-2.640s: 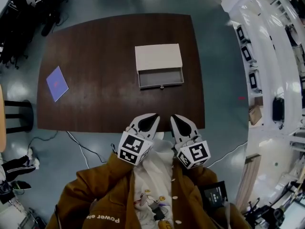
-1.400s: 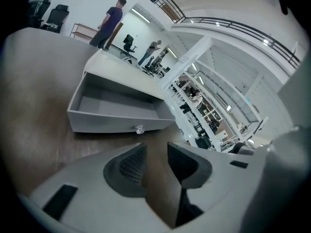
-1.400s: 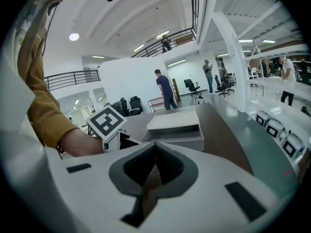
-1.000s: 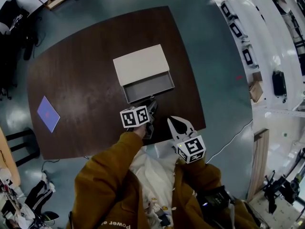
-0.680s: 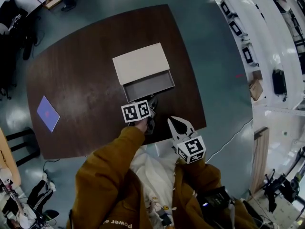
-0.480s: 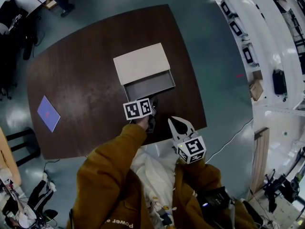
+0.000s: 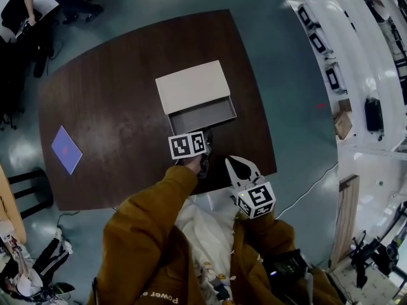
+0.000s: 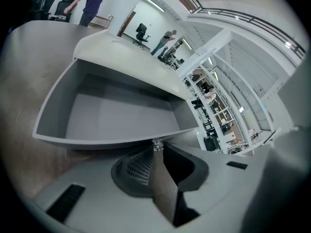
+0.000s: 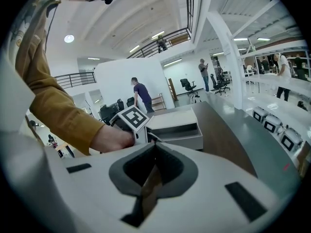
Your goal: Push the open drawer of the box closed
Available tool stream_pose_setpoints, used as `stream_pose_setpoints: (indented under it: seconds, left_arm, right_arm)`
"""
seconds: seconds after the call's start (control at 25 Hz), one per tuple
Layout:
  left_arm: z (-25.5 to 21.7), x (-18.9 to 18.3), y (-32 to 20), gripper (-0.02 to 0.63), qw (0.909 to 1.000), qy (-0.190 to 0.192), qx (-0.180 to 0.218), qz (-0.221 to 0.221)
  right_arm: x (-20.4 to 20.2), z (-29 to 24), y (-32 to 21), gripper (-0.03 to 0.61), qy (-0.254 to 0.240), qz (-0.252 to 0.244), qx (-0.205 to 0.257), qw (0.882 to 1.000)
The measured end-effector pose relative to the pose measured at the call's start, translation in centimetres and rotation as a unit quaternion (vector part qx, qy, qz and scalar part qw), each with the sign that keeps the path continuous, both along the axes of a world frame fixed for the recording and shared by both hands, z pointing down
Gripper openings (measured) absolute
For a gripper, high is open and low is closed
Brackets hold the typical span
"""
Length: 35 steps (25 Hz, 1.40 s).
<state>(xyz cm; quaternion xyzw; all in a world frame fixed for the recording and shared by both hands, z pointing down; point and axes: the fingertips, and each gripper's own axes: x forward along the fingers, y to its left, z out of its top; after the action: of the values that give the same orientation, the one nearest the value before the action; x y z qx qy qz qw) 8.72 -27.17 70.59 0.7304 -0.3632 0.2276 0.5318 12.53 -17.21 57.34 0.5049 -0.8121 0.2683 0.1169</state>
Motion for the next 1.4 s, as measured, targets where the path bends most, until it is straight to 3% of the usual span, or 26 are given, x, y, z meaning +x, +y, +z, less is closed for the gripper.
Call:
stream_pose_setpoints:
  seconds: [0.68, 1.4]
  left_arm:
    - [0.1, -0.2, -2.9, 0.069, 0.9998, -0.017, 0.009, -0.004]
    - [0.2, -0.8, -5.8, 0.069, 0.9997, -0.020, 0.015, -0.001]
  right_arm:
    - [0.7, 0.3, -0.4, 0.003, 0.005, 0.003, 0.003, 1.000]
    - [0.2, 1.7, -4.4, 0.003, 0.026, -0.036, 0.006, 0.999]
